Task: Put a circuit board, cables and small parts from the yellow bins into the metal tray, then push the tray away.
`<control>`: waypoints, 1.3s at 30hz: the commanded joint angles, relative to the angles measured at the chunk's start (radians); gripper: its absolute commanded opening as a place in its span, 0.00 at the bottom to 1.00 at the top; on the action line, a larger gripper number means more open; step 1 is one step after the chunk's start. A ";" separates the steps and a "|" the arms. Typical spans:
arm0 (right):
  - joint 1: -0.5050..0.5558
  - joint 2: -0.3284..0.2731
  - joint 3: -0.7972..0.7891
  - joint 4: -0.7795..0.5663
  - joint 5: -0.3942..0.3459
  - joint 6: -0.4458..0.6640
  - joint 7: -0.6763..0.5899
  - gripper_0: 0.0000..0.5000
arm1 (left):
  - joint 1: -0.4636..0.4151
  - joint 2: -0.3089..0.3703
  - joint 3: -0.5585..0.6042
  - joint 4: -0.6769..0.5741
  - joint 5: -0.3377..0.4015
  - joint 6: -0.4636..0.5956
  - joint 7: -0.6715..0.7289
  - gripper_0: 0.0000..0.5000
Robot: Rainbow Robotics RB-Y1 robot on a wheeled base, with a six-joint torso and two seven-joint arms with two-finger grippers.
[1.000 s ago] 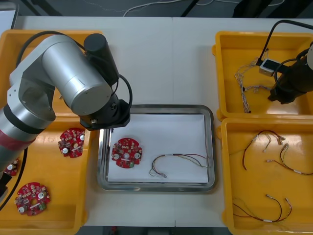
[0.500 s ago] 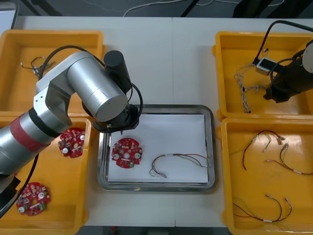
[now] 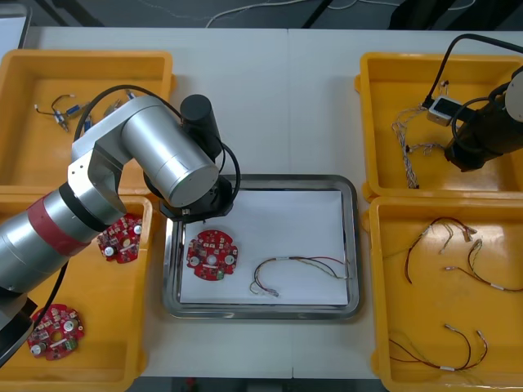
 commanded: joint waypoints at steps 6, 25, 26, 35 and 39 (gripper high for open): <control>-0.025 0.007 0.025 0.000 -0.012 -0.006 0.037 0.00 | -0.044 -0.023 -0.013 -0.007 -0.025 -0.010 -0.080 0.34; -0.025 -0.050 -0.210 -0.221 -0.015 0.329 0.020 0.00 | -0.069 -0.006 0.122 -0.143 0.083 0.148 -0.053 1.00; -0.025 -0.050 -0.230 -0.230 -0.015 0.352 0.017 0.00 | -0.077 0.000 0.139 -0.159 0.106 0.174 -0.050 1.00; -0.025 -0.051 -0.356 -0.350 -0.007 0.556 -0.004 0.00 | -0.155 0.068 0.266 -0.202 0.262 0.302 -0.039 1.00; -0.026 -0.051 -0.382 -0.430 -0.015 0.635 -0.023 0.00 | -0.175 0.111 0.336 -0.205 0.317 0.302 -0.051 1.00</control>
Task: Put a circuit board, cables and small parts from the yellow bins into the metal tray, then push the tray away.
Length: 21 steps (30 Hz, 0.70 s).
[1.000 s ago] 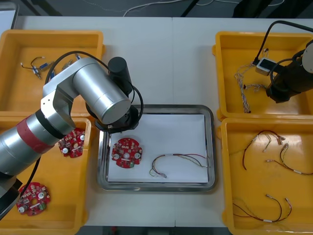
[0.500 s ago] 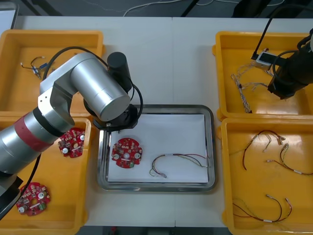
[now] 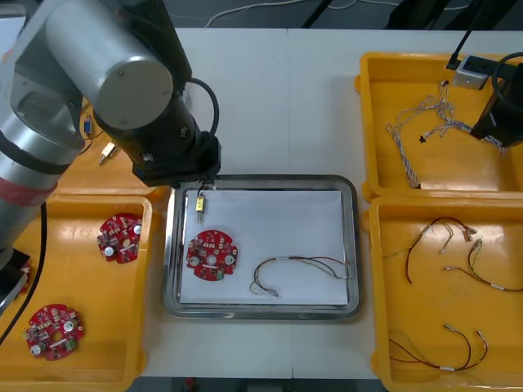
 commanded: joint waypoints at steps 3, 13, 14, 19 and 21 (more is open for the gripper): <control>-0.026 -0.033 -0.064 -0.167 -0.018 0.121 -0.075 0.00 | -0.071 0.111 0.119 -0.048 0.068 0.011 -0.046 1.00; -0.025 0.044 -0.064 -0.402 -0.055 0.201 -0.251 0.00 | -0.047 0.236 0.170 -0.045 0.056 0.011 -0.093 1.00; -0.025 0.058 -0.062 -0.421 -0.065 0.201 -0.272 0.00 | -0.041 0.247 0.176 -0.042 0.051 0.011 -0.107 1.00; -0.025 0.093 -0.028 -0.472 -0.128 0.201 -0.360 0.00 | -0.001 0.279 0.223 -0.037 0.018 0.011 -0.194 1.00; -0.025 0.099 0.013 -0.514 -0.136 0.201 -0.389 0.00 | 0.021 0.292 0.254 -0.021 0.010 0.011 -0.240 1.00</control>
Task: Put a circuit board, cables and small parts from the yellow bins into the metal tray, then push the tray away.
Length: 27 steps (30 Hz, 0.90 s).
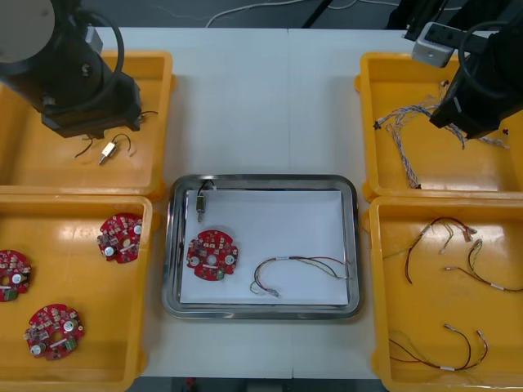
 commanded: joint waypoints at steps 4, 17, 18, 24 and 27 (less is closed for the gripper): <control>-0.025 0.041 0.109 -0.130 -0.026 0.005 -0.087 0.00 | 0.062 0.068 0.137 0.044 -0.029 0.007 -0.257 1.00; -0.025 0.126 0.339 -0.182 0.032 -0.098 -0.147 0.00 | 0.066 0.091 0.154 0.252 -0.049 -0.096 -0.538 1.00; -0.025 0.133 0.360 -0.182 0.043 -0.114 -0.150 0.00 | 0.066 0.092 0.153 0.271 -0.048 -0.109 -0.565 1.00; -0.025 0.156 0.475 -0.177 0.100 -0.199 -0.151 0.00 | 0.057 0.091 0.153 0.347 -0.046 -0.148 -0.702 1.00; -0.025 0.163 0.537 -0.165 0.123 -0.252 -0.151 0.00 | 0.047 0.091 0.154 0.386 -0.048 -0.156 -0.774 1.00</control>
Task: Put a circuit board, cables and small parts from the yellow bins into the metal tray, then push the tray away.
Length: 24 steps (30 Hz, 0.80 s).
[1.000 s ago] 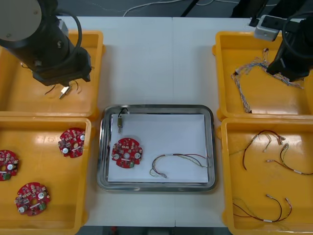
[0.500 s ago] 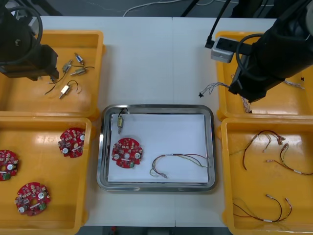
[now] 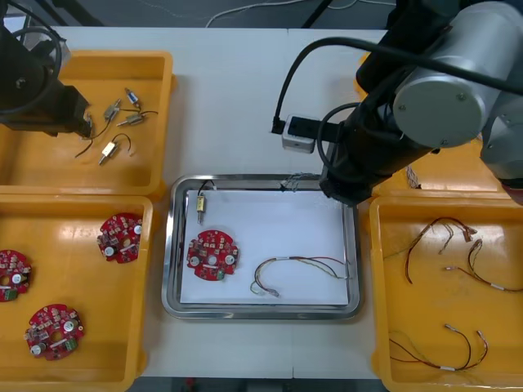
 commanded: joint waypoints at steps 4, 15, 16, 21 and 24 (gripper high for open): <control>-0.025 0.034 0.154 0.003 0.058 -0.112 -0.022 0.00 | -0.028 0.042 0.020 0.073 -0.008 -0.022 -0.178 1.00; -0.025 0.041 0.321 0.064 0.118 -0.252 0.004 0.00 | -0.089 -0.061 0.076 0.213 -0.099 -0.028 -0.353 1.00; -0.025 0.042 0.328 0.072 0.118 -0.259 0.009 0.00 | -0.097 -0.072 0.077 0.224 -0.117 -0.031 -0.354 1.00; -0.034 0.047 0.364 0.113 0.127 -0.295 0.030 0.00 | -0.123 -0.113 0.077 0.244 -0.182 -0.037 -0.368 1.00; -0.042 0.050 0.387 0.133 0.142 -0.315 0.040 0.00 | -0.133 -0.136 0.079 0.259 -0.209 -0.040 -0.379 1.00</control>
